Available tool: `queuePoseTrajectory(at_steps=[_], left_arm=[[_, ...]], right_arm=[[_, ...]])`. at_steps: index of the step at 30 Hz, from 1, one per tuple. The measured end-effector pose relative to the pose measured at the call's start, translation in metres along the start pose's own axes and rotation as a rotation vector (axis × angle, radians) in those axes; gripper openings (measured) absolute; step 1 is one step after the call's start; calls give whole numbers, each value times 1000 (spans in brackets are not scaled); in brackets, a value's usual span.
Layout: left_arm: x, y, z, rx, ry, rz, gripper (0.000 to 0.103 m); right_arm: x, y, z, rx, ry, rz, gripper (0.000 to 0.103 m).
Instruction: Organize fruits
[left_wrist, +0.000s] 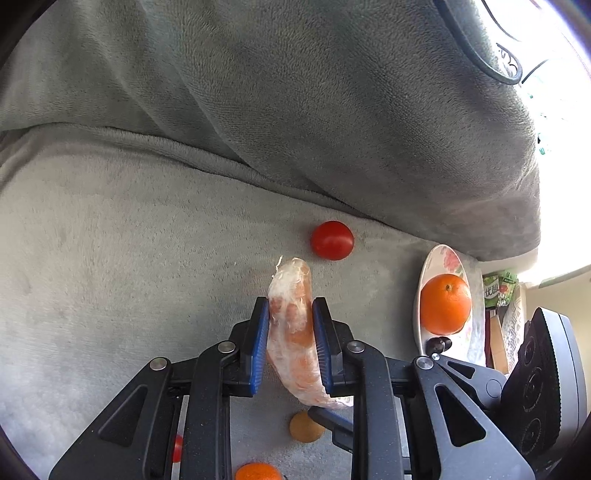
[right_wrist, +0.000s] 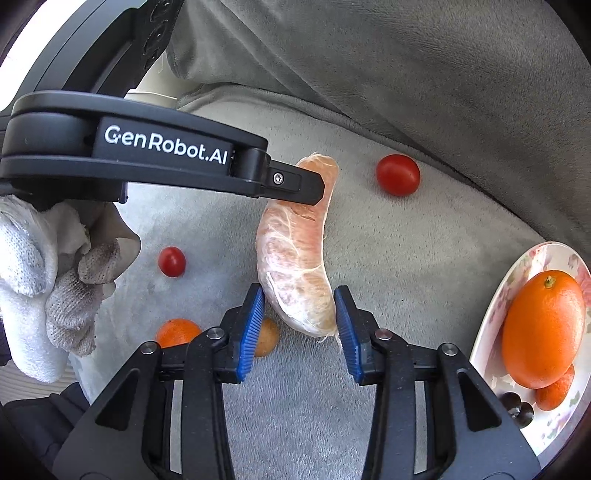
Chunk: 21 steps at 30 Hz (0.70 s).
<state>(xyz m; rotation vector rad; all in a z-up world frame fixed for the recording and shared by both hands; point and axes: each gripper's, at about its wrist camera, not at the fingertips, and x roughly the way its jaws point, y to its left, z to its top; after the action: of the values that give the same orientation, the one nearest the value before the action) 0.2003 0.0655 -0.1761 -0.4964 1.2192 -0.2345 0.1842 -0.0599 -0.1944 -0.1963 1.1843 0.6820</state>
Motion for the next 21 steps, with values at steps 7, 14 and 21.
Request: queuePoseTrajectory(at_steps=[7, 14, 21], left_arm=[[-8, -15, 2, 14, -21, -13, 22], [-15, -39, 4, 62, -32, -23, 22], [-15, -62, 2, 97, -30, -42, 22]], right_arm=[[-26, -5, -9, 3, -35, -12, 40], [-51, -14, -27, 22, -69, -29, 40], [-72, -26, -39, 44, -92, -50, 39]])
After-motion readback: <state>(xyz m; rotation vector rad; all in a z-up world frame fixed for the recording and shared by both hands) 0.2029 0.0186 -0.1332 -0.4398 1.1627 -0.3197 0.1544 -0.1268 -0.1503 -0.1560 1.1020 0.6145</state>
